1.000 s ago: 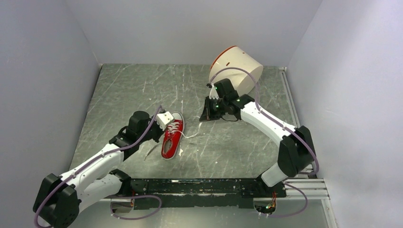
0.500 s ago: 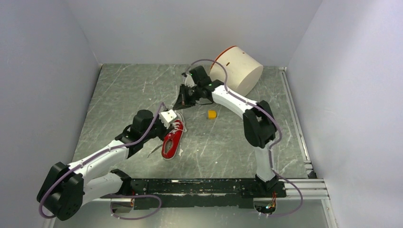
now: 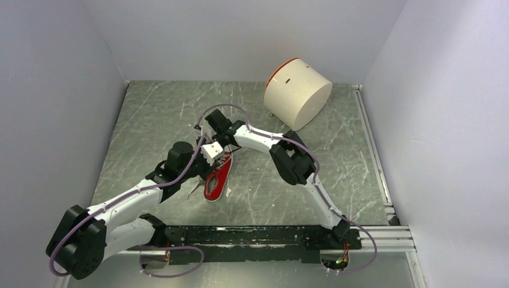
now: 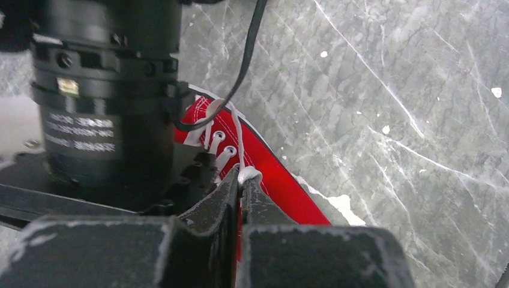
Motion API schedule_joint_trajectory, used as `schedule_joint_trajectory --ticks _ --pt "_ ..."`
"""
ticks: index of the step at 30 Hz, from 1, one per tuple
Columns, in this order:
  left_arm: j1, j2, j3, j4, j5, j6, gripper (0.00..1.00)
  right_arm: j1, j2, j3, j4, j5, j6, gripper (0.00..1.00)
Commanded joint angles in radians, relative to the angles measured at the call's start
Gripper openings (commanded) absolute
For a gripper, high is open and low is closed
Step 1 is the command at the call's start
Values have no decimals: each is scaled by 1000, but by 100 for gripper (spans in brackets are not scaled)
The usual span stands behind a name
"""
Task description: Tie the shoes
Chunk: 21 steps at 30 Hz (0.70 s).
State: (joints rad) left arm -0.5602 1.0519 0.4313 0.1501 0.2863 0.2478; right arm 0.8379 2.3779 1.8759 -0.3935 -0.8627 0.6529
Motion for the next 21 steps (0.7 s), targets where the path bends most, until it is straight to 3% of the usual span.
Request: schedule_joint_trajectory --ticks 1,5,8,14,21 --pt "-10 9 0 45 45 18 5 5 43 42 -127 -112 -89 0" --pt "-10 2 -5 41 50 22 5 16 63 43 -191 -142 -131 2" --pt "-10 2 -6 43 51 18 5 19 75 50 -225 -147 -150 8" --pt "-12 5 -4 40 62 10 5 11 59 93 -203 -136 -94 39" --pt "-12 8 -1 34 80 -6 5 -51 -24 110 -187 -109 -15 60"
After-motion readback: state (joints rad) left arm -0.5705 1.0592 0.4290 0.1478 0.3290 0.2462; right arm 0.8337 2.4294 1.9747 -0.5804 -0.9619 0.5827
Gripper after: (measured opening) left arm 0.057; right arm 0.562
